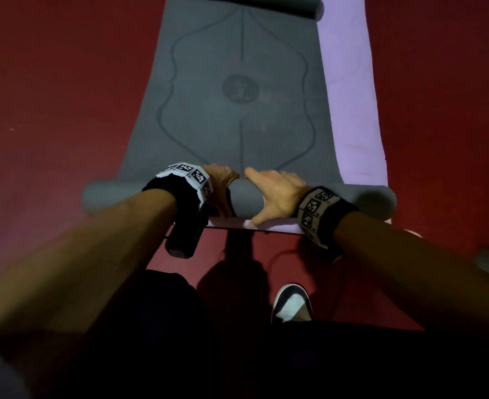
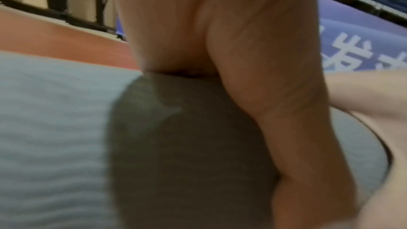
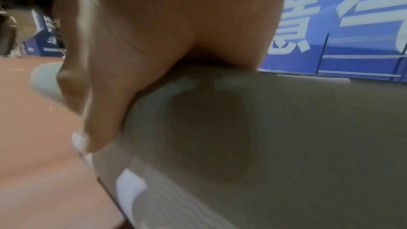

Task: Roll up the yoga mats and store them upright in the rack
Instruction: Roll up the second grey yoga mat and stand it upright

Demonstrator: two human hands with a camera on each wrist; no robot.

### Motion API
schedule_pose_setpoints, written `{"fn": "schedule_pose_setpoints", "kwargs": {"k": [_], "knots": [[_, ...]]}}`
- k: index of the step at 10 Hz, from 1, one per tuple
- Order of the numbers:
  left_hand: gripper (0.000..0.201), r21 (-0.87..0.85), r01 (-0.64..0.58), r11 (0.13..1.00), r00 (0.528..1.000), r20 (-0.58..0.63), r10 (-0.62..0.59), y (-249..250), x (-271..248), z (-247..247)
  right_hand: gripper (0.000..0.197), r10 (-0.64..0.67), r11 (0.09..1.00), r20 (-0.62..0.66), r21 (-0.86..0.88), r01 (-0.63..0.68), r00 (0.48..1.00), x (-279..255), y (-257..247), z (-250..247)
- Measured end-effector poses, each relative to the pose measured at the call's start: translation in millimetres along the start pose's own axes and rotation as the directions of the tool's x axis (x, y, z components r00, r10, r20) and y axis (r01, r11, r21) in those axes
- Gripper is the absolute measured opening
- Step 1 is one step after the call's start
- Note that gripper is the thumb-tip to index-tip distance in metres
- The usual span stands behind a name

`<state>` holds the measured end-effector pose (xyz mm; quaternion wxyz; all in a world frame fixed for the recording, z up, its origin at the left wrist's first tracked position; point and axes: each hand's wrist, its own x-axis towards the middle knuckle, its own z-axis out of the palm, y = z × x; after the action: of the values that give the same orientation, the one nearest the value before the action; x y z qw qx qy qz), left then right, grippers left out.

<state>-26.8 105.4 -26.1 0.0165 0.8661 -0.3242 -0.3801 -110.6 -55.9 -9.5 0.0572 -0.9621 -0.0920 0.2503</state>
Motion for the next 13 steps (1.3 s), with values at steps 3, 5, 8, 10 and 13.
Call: {"fn": "schedule_pose_setpoints", "kwargs": {"k": [3,5,8,10,13], "knots": [[0.081,0.019,-0.051,0.999,0.984,-0.168,0.054,3.1,-12.4,6.4,0.068,0.045,0.992,0.156,0.106,-0.062,0.987,7.4,5.2,-20.5],[0.07,0.059,0.011,0.998,1.0,-0.024,-0.01,3.6,-10.9,-7.5,0.085,0.012,0.996,0.107,0.088,-0.021,0.994,5.8,-0.4,-19.1],[0.081,-0.017,-0.05,0.999,0.997,-0.061,0.049,5.5,-8.9,5.3,0.065,0.03,0.993,0.11,0.114,-0.043,0.993,2.0,-3.6,-16.9],[0.068,0.057,-0.012,0.998,0.999,-0.032,0.014,4.9,-7.9,-0.4,0.077,-0.018,0.983,0.156,0.182,-0.011,0.988,4.8,-3.6,-22.3],[0.071,0.007,0.007,1.0,1.0,-0.017,-0.006,6.4,-1.6,6.6,0.088,-0.004,0.999,0.006,0.032,0.004,1.0,0.6,-1.3,-5.2]]}}
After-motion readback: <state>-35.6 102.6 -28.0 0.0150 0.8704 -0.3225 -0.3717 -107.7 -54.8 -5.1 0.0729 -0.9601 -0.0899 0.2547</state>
